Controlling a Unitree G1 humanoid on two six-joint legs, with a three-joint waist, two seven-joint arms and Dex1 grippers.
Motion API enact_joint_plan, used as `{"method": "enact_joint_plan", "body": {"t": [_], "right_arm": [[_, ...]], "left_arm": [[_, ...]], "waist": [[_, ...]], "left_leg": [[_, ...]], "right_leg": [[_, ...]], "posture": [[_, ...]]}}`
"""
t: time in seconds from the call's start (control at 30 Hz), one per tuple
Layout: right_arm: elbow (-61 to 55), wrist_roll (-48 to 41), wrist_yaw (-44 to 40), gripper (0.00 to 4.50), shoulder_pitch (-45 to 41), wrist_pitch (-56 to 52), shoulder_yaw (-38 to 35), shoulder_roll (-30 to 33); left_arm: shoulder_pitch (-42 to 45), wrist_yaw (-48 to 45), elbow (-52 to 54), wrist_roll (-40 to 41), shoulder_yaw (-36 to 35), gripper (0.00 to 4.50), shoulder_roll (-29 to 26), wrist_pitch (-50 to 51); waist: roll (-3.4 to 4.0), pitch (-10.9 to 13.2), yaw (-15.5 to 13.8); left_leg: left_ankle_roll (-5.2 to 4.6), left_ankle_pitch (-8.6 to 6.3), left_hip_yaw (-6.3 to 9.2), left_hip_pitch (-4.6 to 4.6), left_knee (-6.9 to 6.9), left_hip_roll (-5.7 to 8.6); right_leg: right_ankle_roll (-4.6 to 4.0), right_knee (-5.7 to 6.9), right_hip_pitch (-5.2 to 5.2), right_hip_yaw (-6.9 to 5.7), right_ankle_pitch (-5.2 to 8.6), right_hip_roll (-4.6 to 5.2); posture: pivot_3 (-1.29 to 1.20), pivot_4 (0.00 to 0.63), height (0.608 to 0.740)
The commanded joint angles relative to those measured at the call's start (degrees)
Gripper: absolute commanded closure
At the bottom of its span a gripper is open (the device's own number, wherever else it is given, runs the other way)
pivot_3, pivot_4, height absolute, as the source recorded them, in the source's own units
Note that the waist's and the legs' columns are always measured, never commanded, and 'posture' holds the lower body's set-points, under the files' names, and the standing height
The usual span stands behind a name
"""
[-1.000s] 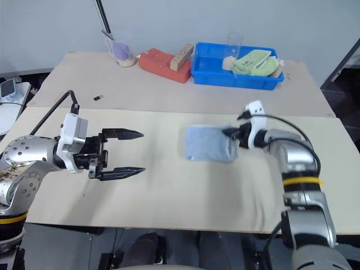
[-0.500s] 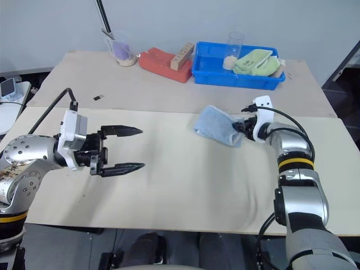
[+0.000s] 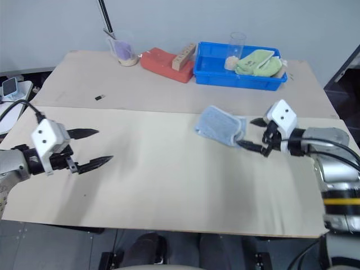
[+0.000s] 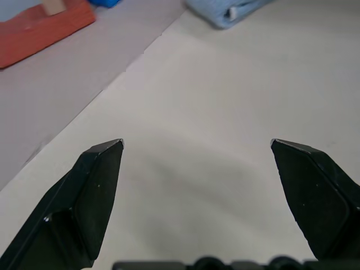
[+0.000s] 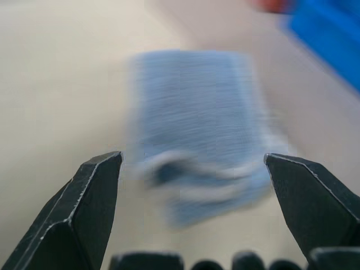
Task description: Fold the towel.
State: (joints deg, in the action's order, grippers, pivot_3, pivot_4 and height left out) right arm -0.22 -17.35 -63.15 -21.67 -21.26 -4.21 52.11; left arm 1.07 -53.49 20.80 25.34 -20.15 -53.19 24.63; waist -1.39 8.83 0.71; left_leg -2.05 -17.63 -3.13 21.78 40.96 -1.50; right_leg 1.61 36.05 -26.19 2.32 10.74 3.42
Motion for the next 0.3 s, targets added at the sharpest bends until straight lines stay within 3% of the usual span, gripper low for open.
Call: {"method": "enact_joint_plan", "body": {"t": [0.03,0.3], "right_arm": [[-4.5,-2.5,-0.9,0.02,1.9,-0.8,-4.3,2.3],[-5.0,-2.5,0.1,0.02,3.8,-0.7,-5.7,3.0]], "left_arm": [[-3.2,0.1,-0.5,-0.7,-4.3,0.0,0.1,-1.7],[-7.3,-1.3,-0.8,0.5,-7.4,0.0,1.8,-3.0]], "waist": [[0.0,0.0,0.1],[-0.01,0.0,-0.1]], "left_leg": [[0.0,0.0,-0.05,-0.04,0.01,-0.04],[0.03,0.01,-0.49,-0.2,-0.01,-0.17]], "right_leg": [[-0.01,0.0,0.0,0.01,0.0,-0.01],[-0.23,0.06,0.0,0.02,0.13,-0.14]], "posture": [[0.0,0.15,0.684],[0.0,0.15,0.684]]}}
